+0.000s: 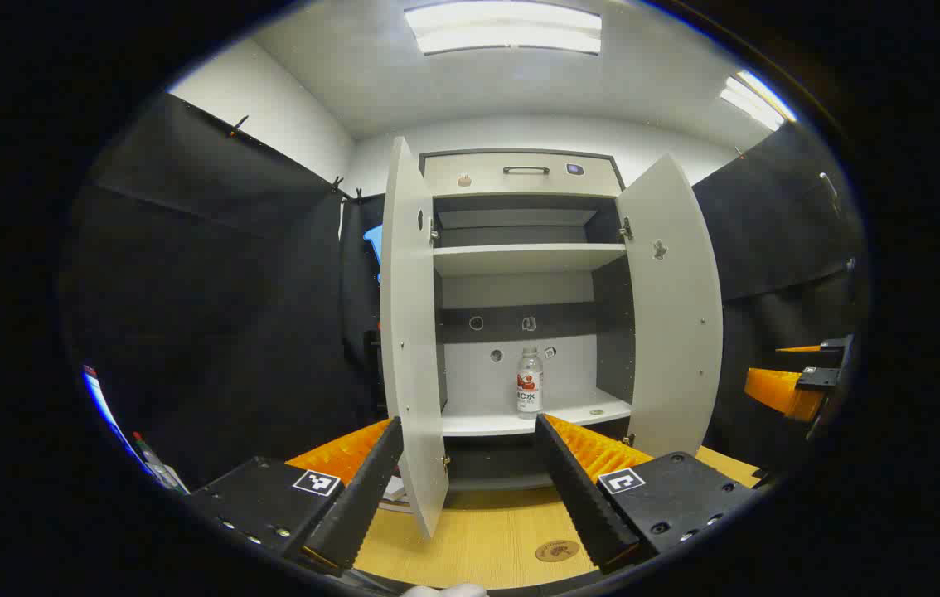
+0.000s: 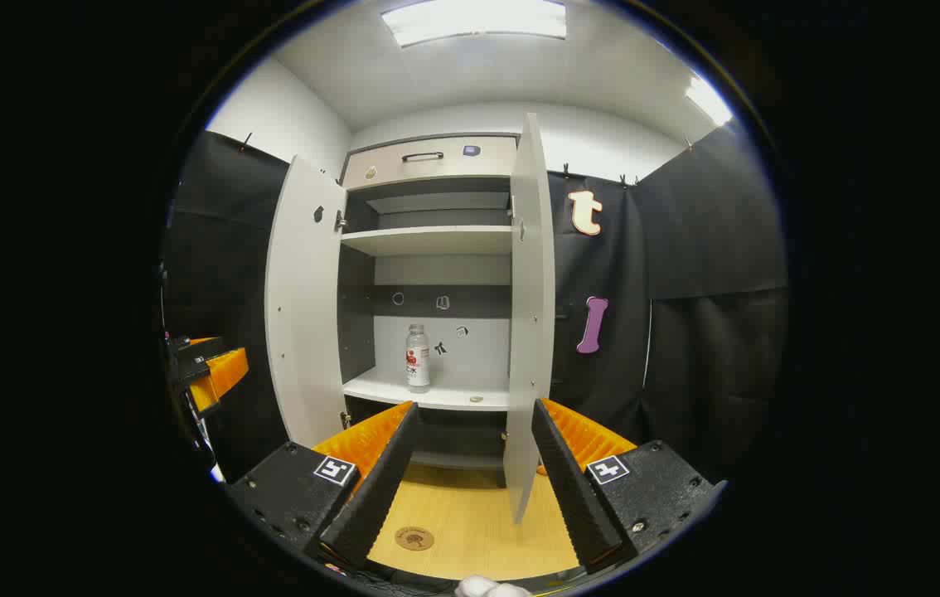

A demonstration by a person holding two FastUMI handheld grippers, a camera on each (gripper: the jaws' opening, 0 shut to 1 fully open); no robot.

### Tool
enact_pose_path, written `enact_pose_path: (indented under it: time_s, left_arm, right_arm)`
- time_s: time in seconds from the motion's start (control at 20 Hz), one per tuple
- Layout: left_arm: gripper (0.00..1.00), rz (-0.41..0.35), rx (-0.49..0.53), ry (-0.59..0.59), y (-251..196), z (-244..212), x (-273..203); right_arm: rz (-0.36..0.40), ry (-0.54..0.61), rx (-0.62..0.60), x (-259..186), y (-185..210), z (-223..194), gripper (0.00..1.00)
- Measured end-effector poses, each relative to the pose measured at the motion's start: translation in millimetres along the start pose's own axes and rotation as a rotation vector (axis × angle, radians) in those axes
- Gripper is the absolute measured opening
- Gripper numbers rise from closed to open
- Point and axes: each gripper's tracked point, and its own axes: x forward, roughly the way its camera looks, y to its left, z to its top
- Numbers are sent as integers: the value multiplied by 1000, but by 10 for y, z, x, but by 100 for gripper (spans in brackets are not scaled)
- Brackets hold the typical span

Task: Grasp the bottle in the cabinet with the left hand and place it on the coaster, then close the right door with the right hand and the left door with the left hand.

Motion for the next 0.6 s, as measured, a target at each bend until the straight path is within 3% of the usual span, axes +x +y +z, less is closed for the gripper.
enact_pose_path:
  time_s: [0.6]
  left_arm:
    - [96, -18, 5, 16, 25, -78, 143]
  right_arm:
    - [4, 16, -13, 153, 146, -73, 83]
